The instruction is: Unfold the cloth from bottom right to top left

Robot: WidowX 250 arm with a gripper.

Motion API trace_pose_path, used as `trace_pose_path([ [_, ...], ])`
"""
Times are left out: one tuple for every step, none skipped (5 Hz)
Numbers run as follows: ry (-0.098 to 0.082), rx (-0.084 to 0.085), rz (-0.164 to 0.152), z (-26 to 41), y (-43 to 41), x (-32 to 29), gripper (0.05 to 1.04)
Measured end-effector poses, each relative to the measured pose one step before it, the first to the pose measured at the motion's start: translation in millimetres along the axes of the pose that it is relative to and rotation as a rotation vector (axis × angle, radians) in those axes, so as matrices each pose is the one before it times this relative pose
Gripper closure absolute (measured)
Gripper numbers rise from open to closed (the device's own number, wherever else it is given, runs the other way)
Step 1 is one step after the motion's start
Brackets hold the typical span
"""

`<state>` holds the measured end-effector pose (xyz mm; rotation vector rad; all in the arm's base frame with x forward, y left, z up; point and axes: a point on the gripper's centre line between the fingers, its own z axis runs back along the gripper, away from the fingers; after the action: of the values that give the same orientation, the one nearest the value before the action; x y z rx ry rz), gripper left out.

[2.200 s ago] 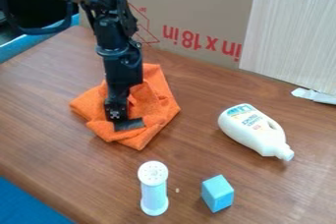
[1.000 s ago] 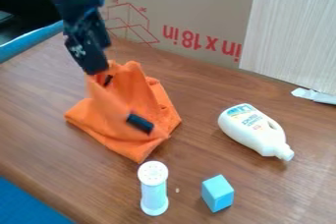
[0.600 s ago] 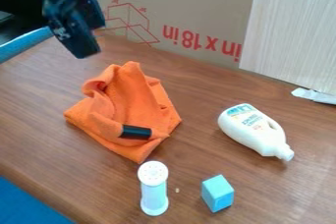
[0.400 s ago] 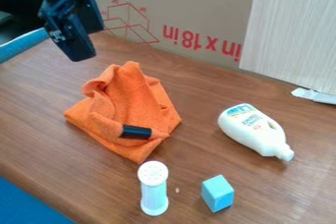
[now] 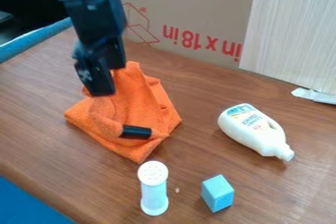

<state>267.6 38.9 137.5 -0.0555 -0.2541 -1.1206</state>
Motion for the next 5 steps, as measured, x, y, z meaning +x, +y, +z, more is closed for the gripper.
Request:
trace_pose_path([
  [0.0581,-0.0237,-0.0303,-25.93,-7.97,3.32,0.084],
  [0.0421,0.0016,-0.0330,-15.16,-7.31,3.31,0.084],
  [0.0278,-0.0028,-0.0163,-11.65,-8.71,-2.04,0.085],
  [0.0081,0.0016,-0.0025,-3.47,-2.11,-1.80,0.085],
  [0.0039,-0.0210,0.0034,-2.66,-5.52,-1.74,0.085],
])
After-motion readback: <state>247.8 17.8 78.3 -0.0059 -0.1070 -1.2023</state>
